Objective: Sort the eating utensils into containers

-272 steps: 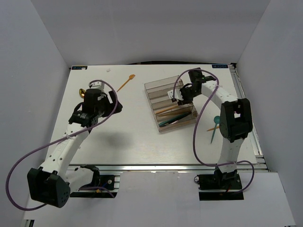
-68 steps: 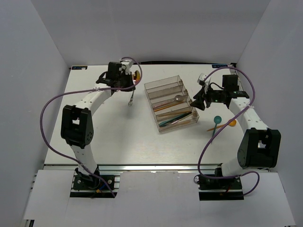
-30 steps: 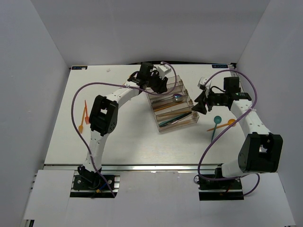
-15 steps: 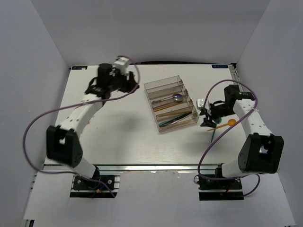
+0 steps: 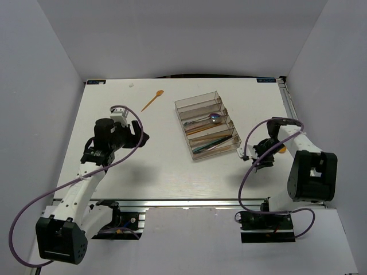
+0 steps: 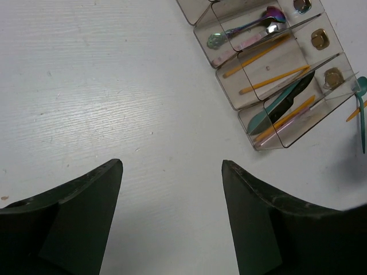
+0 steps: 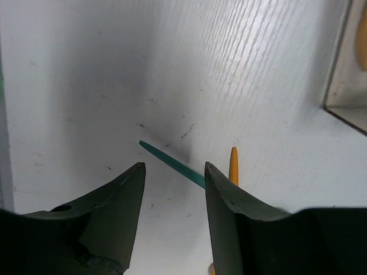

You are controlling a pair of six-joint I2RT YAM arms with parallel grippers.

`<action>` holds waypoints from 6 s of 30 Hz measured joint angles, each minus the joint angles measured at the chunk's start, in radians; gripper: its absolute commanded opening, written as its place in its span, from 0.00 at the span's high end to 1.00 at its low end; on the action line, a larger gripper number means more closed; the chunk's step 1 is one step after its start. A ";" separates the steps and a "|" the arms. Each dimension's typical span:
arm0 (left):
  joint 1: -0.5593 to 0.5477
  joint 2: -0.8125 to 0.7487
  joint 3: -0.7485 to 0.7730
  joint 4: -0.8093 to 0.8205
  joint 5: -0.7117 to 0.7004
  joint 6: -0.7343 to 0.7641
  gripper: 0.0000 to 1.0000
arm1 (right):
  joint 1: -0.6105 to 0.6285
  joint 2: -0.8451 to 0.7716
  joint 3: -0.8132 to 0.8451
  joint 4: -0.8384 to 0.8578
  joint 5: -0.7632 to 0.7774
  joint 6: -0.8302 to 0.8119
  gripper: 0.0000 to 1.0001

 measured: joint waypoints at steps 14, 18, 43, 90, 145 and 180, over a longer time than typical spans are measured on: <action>0.001 -0.021 -0.010 -0.016 -0.020 -0.025 0.19 | -0.016 0.144 0.028 0.062 0.163 -0.015 0.53; 0.001 -0.003 -0.010 -0.013 -0.019 -0.037 0.19 | -0.016 0.160 0.040 0.068 0.171 -0.015 0.52; 0.001 0.035 -0.017 0.002 -0.011 -0.109 0.19 | -0.006 0.208 0.074 0.064 0.114 -0.016 0.54; 0.002 0.083 0.040 0.008 0.002 -0.148 0.19 | -0.014 0.103 0.161 0.164 -0.082 -0.019 1.00; 0.008 -0.039 0.045 -0.081 -0.033 -0.152 0.18 | 0.510 0.611 0.687 0.765 -0.103 0.546 0.66; 0.011 0.105 0.040 -0.004 0.038 -0.110 0.18 | -0.143 0.074 0.077 0.179 0.165 0.583 0.11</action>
